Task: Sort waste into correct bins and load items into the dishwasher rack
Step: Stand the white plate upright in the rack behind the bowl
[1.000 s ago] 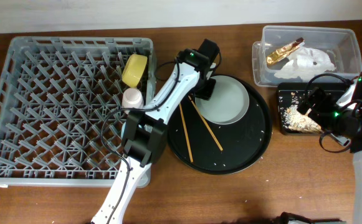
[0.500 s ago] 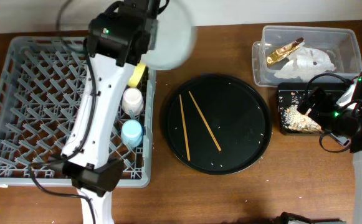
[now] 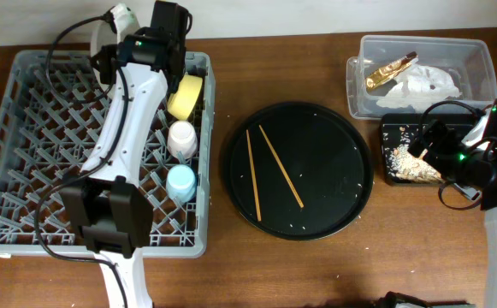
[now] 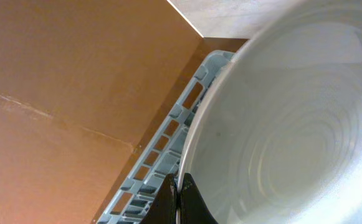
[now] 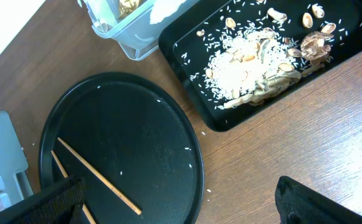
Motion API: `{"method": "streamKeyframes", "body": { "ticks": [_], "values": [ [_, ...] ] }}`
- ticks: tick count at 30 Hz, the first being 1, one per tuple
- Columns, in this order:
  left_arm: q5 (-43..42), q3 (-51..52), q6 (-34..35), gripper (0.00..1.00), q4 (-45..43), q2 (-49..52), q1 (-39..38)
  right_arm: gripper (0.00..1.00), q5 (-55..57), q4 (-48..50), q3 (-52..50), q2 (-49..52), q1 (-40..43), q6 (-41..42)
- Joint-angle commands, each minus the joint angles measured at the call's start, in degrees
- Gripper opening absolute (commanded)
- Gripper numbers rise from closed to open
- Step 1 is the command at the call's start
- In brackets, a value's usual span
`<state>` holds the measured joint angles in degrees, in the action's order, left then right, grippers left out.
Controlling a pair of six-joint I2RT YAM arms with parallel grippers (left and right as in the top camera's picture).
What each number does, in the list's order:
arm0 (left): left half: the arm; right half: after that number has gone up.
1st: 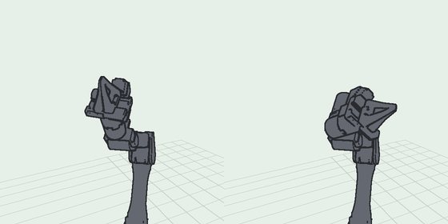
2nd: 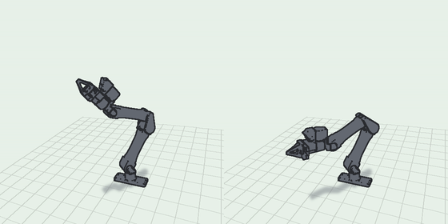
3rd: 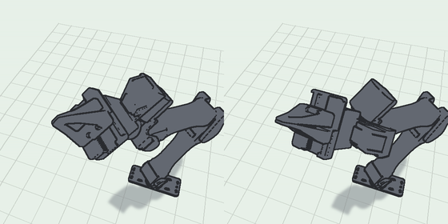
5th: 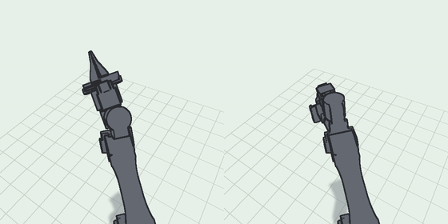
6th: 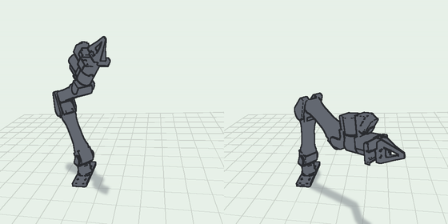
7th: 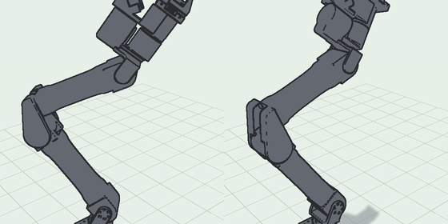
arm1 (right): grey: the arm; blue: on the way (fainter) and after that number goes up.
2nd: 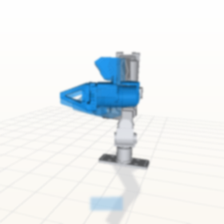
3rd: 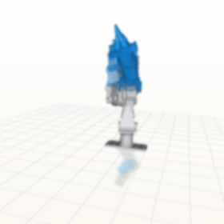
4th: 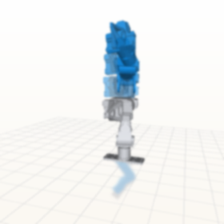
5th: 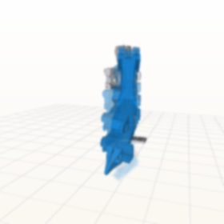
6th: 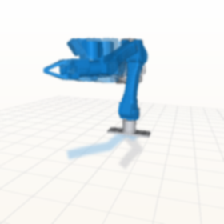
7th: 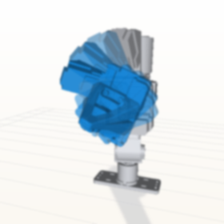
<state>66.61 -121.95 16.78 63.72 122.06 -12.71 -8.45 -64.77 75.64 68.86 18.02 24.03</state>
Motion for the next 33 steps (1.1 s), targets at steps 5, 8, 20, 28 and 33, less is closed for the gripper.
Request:
{"method": "streamKeyframes", "body": {
  "ticks": [5, 8, 20, 28, 33],
  "values": [
    [-2.7, 1.0, 0.7, 0.0, -4.4, -0.1, -1.9, 0.99, 0.1, 0.0, 0.0, 0.1, 0.4, 0.4],
    [-2.3, 3.9, 0.7, 0.0, -7.7, -0.1, -1.9, 0.98, 0.1, 0.0, 0.0, 0.1, 0.4, 0.4],
    [-12.5, 8.7, 0.7, 0.01, -11.6, 0.1, -1.9, 0.99, 0.1, 0.0, 0.0, 0.1, 0.4, 0.4],
    [-25.3, 8.4, -1.1, 0.67, -11.4, 0.0, -1.9, 0.98, 0.1, 0.0, 0.0, 0.1, 0.4, 0.4],
    [-50.4, -0.9, -3.6, 0.76, 2.8, -8.3, -5.6, 0.98, 0.1, 0.0, 0.0, 0.1, 0.4, 0.4]
  ]
}}
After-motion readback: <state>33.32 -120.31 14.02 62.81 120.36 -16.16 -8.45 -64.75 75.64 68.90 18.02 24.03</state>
